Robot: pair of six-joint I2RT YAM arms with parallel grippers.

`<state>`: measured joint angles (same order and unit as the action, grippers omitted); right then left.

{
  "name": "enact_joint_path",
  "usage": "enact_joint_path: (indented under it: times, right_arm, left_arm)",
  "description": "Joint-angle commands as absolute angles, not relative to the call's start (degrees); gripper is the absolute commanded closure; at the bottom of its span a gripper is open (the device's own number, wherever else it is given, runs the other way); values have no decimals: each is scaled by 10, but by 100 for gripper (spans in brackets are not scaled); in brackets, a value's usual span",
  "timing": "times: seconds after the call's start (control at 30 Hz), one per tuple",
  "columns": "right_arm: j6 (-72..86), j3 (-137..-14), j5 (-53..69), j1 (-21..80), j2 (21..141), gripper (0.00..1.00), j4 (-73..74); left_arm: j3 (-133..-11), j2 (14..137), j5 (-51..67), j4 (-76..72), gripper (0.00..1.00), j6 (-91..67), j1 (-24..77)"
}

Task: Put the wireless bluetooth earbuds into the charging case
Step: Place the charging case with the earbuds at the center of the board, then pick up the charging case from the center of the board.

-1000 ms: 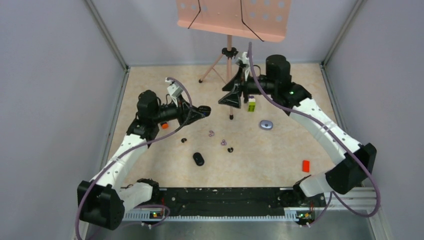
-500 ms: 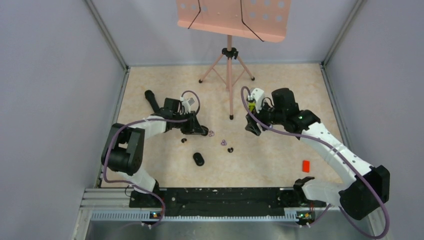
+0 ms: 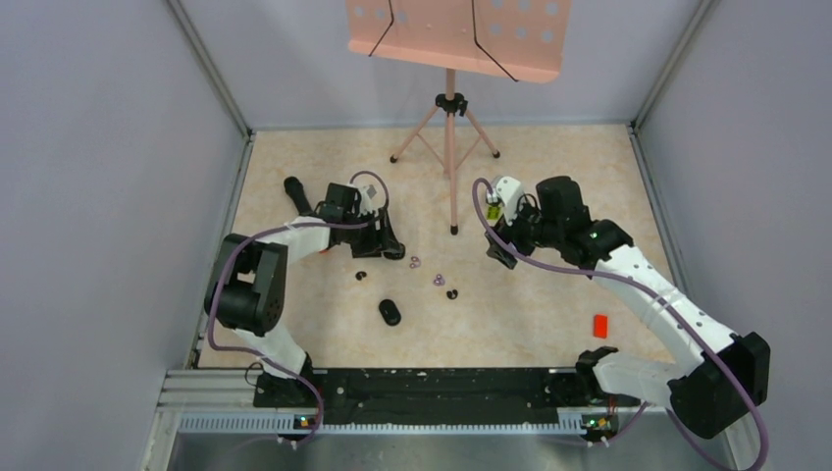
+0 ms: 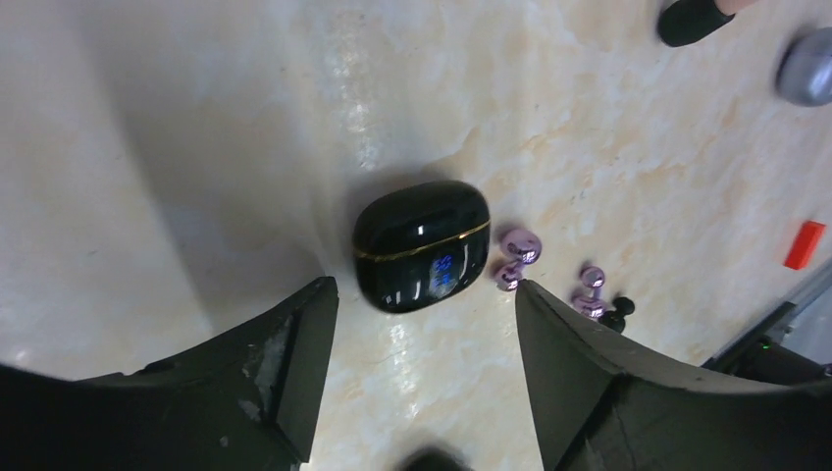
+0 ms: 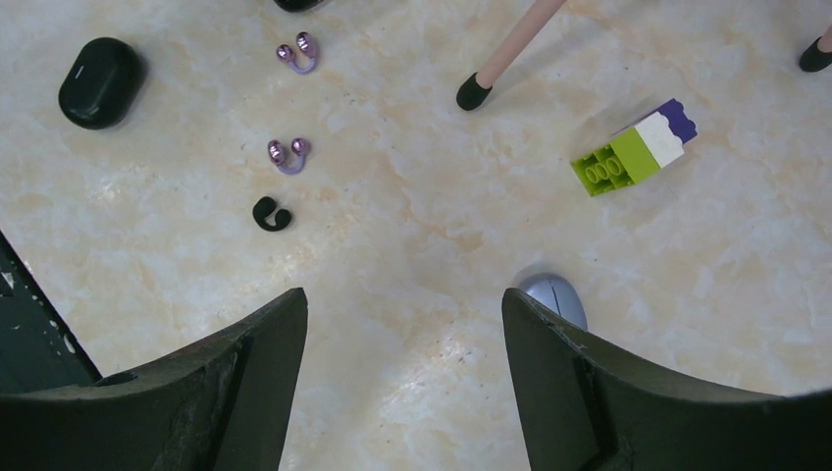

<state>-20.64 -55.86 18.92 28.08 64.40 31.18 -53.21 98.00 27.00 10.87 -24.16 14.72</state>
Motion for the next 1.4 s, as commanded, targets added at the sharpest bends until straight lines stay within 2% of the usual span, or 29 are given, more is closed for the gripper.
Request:
enact_joint_path:
  times: [0.0,0.1,0.23,0.27,0.3,0.37,0.53,0.8,1.17,1.3,1.37]
  right_arm:
    - [-210,-562,177,266,667,28,283]
    - [-219,-582,209,222,707,32,304]
    - [-319,-593,233,177,760,37,344]
    - [-348,-582,236,168,761,36,334]
    - [-375,-567,240,158,758,34,319]
    - [-420,-541,243,145,758,31,287]
    - [-500,-556,229,133,826,30,279]
    - [-556,-609,209,121,929,30,291]
    - [-577,-607,197,115,972,32,292]
    - [-591,-606,191,103,982,32,300]
    - [-600,-605,191,98,987,37,301]
  left_arm:
    - [-545,917,206,180,25,-204,141]
    - [-569,856,177,245,22,-164,139]
    - [-617,751,111,320,20,-144,140]
    - [-615,721,110,312,17,-140,140]
    - [-609,697,115,301,5,-133,141]
    - [-594,675,131,283,1,-125,141]
    - [-597,696,125,288,1,-162,134]
    - [-543,665,301,237,1,-145,104]
    - [-539,655,400,234,2,-103,92]
    - [-550,664,464,240,7,-57,90]
    - [-552,666,460,243,8,-52,90]
